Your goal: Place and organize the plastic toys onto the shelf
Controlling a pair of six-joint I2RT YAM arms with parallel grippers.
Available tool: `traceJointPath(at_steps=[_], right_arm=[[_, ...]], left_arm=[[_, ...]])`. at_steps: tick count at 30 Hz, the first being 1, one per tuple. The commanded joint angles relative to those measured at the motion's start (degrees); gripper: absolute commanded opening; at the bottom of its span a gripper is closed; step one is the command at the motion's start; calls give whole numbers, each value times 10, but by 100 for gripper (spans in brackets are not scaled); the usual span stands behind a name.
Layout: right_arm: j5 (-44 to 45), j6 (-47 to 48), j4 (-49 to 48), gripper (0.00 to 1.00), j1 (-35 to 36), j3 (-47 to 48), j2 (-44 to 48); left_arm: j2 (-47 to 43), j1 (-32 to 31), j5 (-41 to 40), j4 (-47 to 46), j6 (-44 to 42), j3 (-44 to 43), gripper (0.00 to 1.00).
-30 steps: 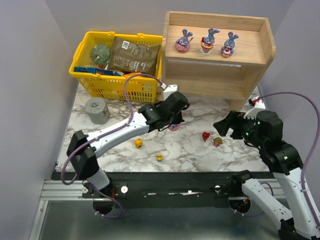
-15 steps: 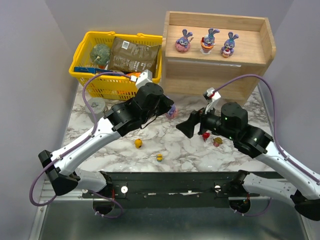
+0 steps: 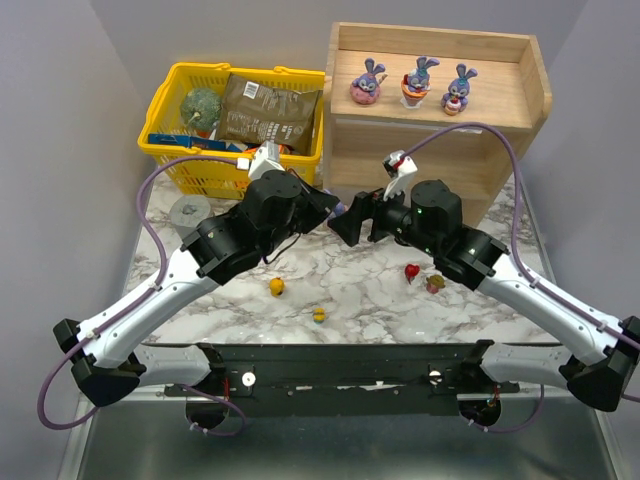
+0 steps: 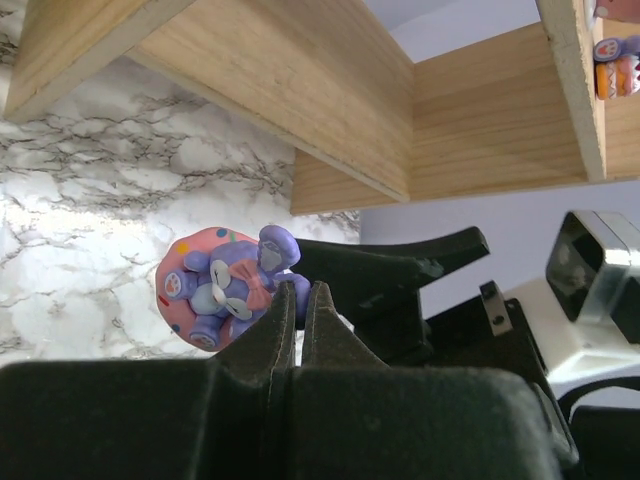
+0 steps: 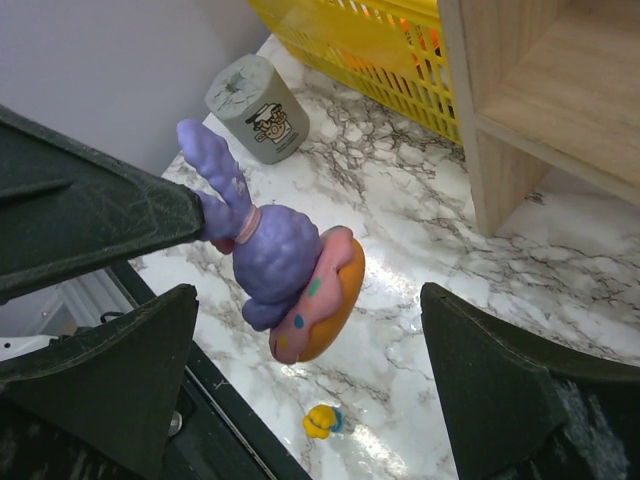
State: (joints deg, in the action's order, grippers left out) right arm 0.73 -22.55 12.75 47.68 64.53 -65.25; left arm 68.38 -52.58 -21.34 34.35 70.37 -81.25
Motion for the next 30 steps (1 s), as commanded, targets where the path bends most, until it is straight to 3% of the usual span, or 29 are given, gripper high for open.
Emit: traceJointPath(at_steps=[1, 5, 8, 11, 12, 14, 15, 16, 18, 20, 23, 24, 25, 30], right_arm=[[-26, -24, -29, 98, 3, 30, -26], [-32, -36, -33, 95, 4, 31, -37], [-24, -45, -34, 86, 4, 29, -43], [-17, -56, -26, 70, 5, 34, -51], [-18, -58, -28, 58, 4, 34, -51], [-15, -61, -29, 45, 4, 34, -49], [-13, -64, -29, 32, 4, 34, -47], [-13, -64, -27, 26, 4, 34, -44], [-11, -63, -26, 9, 4, 32, -35], [-11, -64, -10, 1, 4, 38, -30], [-27, -56, 22, 1, 4, 50, -16], [-38, -52, 30, 1, 3, 52, -12], [-50, -43, 38, 1, 4, 55, -1], [-162, -19, 96, 1, -1, 72, 34]], left_arm=[[-14, 2, 1, -34, 17, -1, 0], [-13, 2, 11, -38, 14, -4, 0], [-18, 2, 14, -40, 13, 0, 0], [-25, 2, 24, -55, -4, 3, 0], [-27, 2, 31, -62, -13, 5, 0], [-29, 2, 49, -94, -44, 8, 0], [-30, 1, 61, -101, -51, 11, 0], [-31, 2, 66, -110, -59, 13, 2], [-33, 2, 77, -117, -83, 14, 10], [-34, 2, 87, -125, -95, 16, 17], [-46, 2, 116, -155, -158, 22, 48], [-49, 2, 125, -163, -193, 23, 64], [-59, 2, 127, -169, -217, 22, 70], [-102, 3, 153, -187, -346, 16, 80]])
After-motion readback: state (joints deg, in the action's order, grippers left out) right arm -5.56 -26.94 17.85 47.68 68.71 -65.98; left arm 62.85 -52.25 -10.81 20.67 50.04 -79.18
